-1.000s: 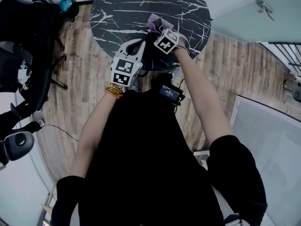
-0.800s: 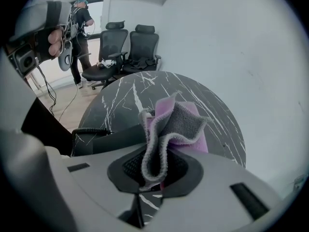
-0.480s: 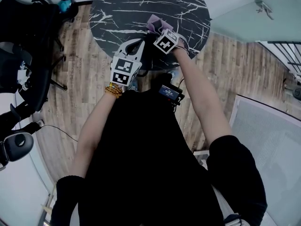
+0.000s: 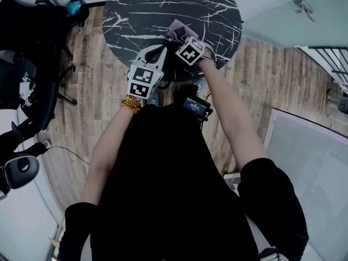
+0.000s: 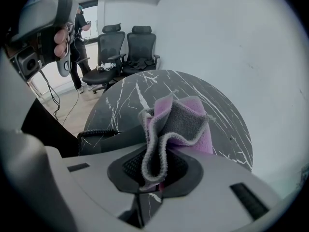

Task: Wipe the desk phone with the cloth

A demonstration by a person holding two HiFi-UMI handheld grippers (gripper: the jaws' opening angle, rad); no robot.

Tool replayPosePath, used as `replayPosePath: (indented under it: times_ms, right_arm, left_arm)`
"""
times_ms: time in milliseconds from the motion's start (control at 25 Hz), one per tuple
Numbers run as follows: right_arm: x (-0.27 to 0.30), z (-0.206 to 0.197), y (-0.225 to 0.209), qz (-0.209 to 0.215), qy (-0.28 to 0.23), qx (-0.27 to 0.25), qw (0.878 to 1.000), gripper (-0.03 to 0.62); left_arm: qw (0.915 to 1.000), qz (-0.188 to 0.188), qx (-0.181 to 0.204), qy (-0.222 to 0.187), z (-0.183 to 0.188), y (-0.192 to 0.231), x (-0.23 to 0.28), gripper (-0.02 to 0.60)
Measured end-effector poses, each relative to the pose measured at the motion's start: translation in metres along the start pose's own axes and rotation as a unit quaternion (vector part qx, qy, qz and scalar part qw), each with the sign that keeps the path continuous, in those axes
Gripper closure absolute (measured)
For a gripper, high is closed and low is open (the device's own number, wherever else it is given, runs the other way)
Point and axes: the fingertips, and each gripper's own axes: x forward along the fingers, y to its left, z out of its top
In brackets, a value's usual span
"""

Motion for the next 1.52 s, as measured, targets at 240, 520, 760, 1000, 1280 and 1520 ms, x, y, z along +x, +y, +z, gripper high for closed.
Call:
replayPosePath:
  times_ms: [240, 520, 760, 1000, 1280, 1520]
  right_arm:
    - [0.002, -0.004, 0.008, 0.008, 0.0, 0.009, 1.0, 0.539]
    - [0.002, -0.008, 0.015, 0.011, 0.005, 0.013, 1.0, 0.539]
    - [0.002, -0.008, 0.02, 0.016, 0.002, 0.017, 1.0, 0.539]
    - [0.003, -0.013, 0.026, 0.018, 0.007, 0.018, 1.0, 0.539]
    - [0.004, -0.018, 0.036, 0.026, 0.007, 0.022, 0.999, 0.539]
    - [0.006, -0.02, 0.043, 0.038, 0.008, 0.025, 0.999, 0.539]
  left_arm:
    - [1.0, 0.0, 0.0, -0.001, -0.001, 0.0, 0.0, 0.569]
    - [1.0, 0.001, 0.001, -0.002, 0.0, 0.001, -0.001, 0.569]
    - [1.0, 0.001, 0.0, 0.0, -0.002, 0.004, -0.002, 0.569]
    - [1.0, 0.001, 0.0, 0.0, -0.002, 0.003, -0.001, 0.568]
    - [1.0, -0.003, 0.0, 0.002, -0.003, 0.003, 0.0, 0.569]
    - [1.0, -0.003, -0.001, 0.006, -0.006, 0.003, 0.0, 0.569]
